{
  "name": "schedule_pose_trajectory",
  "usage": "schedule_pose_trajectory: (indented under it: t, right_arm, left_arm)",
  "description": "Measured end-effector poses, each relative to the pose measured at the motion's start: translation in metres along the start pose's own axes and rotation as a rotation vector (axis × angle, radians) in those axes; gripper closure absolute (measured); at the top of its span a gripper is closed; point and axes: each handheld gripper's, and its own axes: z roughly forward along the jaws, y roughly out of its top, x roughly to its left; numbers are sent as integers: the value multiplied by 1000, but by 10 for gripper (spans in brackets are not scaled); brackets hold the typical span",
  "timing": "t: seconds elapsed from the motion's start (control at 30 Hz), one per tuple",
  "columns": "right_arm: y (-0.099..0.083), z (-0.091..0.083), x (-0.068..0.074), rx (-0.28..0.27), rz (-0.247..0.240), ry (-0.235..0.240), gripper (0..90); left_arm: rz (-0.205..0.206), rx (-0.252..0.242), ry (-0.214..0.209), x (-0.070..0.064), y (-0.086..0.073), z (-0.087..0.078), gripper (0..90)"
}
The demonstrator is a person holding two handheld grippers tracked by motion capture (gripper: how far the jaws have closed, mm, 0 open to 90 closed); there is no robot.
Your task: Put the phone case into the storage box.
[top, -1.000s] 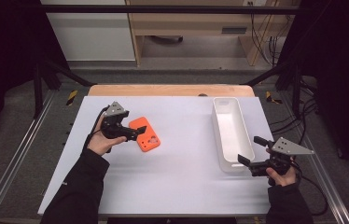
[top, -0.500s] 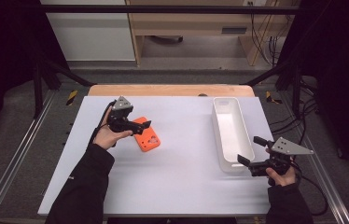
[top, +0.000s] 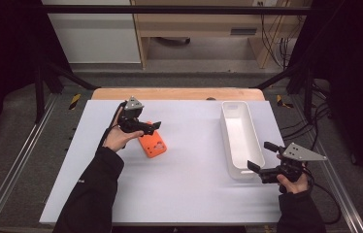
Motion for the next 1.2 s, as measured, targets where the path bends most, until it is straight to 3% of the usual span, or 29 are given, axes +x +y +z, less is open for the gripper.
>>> schedule_pose_trajectory:
  t: [0.27, 0.9, 0.97, 1.2]
  right_arm:
    - [0, 0, 0, 1, 0, -1, 4]
    - [0, 0, 0, 5, -4, -1, 4]
    - [0, 0, 0, 5, -5, -2, 4]
    - [0, 0, 0, 7, -6, -3, 4]
  left_arm:
    - [-10, 16, 22, 5, -4, 11, 109]
    - [-4, 62, 54, 11, -11, 32, 457]
    - [11, 90, 60, 12, -10, 34, 486]
    - [13, 99, 55, 13, -4, 42, 597]
